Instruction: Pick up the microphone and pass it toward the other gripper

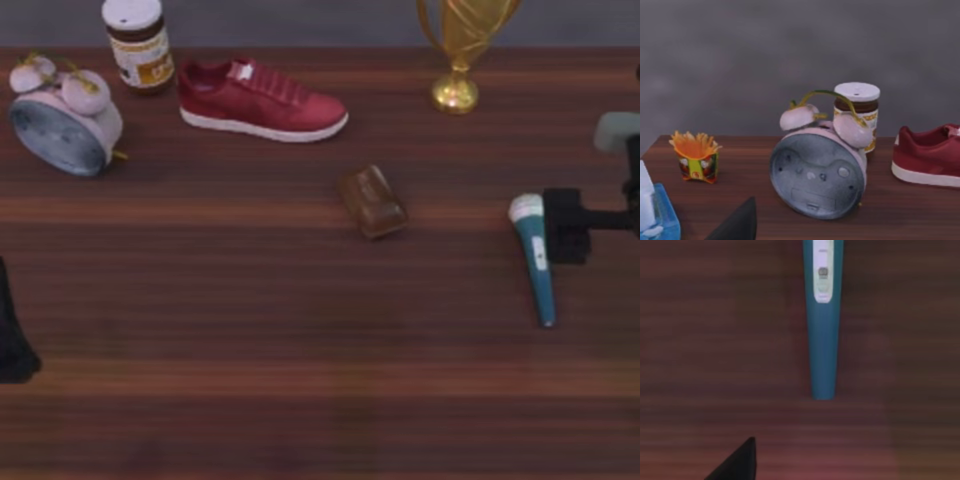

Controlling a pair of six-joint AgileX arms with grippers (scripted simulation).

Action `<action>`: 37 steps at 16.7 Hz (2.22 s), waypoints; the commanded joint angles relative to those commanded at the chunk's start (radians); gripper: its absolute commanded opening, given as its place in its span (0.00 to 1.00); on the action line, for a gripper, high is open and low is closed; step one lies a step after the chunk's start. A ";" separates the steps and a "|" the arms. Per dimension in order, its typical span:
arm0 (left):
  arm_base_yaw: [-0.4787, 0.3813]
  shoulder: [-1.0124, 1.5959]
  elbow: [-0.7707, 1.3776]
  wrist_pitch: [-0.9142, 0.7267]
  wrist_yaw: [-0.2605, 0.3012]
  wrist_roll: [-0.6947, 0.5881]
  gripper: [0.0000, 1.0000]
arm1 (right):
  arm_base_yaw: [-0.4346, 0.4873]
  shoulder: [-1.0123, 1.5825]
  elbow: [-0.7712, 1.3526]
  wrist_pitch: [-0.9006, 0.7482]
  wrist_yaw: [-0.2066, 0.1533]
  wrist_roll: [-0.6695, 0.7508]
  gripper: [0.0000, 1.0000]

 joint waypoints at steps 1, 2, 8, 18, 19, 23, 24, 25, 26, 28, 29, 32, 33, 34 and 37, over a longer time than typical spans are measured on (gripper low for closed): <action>0.000 0.000 0.000 0.000 0.000 0.000 1.00 | 0.013 0.069 0.051 -0.034 0.001 0.014 1.00; 0.000 0.000 0.000 0.000 0.000 0.000 1.00 | 0.024 0.132 0.098 -0.064 0.002 0.026 1.00; 0.000 0.000 0.000 0.000 0.000 0.000 1.00 | 0.062 0.336 0.260 -0.156 0.004 0.067 1.00; 0.000 0.000 0.000 0.000 0.000 0.000 1.00 | 0.057 0.406 0.213 -0.040 0.004 0.063 1.00; 0.000 0.000 0.000 0.000 0.000 0.000 1.00 | 0.056 0.434 0.196 0.008 0.004 0.062 1.00; 0.000 0.000 0.000 0.000 0.000 0.000 1.00 | 0.054 0.532 0.136 0.168 0.005 0.062 1.00; 0.000 0.000 0.000 0.000 0.000 0.000 1.00 | 0.054 0.545 0.129 0.185 0.005 0.062 1.00; 0.000 0.000 0.000 0.000 0.000 0.000 1.00 | 0.053 0.550 0.126 0.191 0.005 0.061 1.00; 0.000 0.000 0.000 0.000 0.000 0.000 1.00 | 0.053 0.550 0.126 0.191 0.005 0.061 1.00; 0.000 0.000 0.000 0.000 0.000 0.000 1.00 | 0.053 0.550 0.126 0.191 0.005 0.061 1.00; 0.000 0.000 0.000 0.000 0.000 0.000 1.00 | 0.053 0.550 0.126 0.191 0.005 0.061 0.92; 0.000 0.000 0.000 0.000 0.000 0.000 1.00 | 0.053 0.550 0.126 0.191 0.005 0.061 0.70; 0.000 0.000 0.000 0.000 0.000 0.000 1.00 | 0.053 0.550 0.126 0.191 0.005 0.061 0.62; 0.000 0.000 0.000 0.000 0.000 0.000 1.00 | 0.053 0.550 0.126 0.191 0.005 0.061 0.55; 0.000 0.000 0.000 0.000 0.000 0.000 1.00 | 0.053 0.550 0.126 0.191 0.005 0.061 0.32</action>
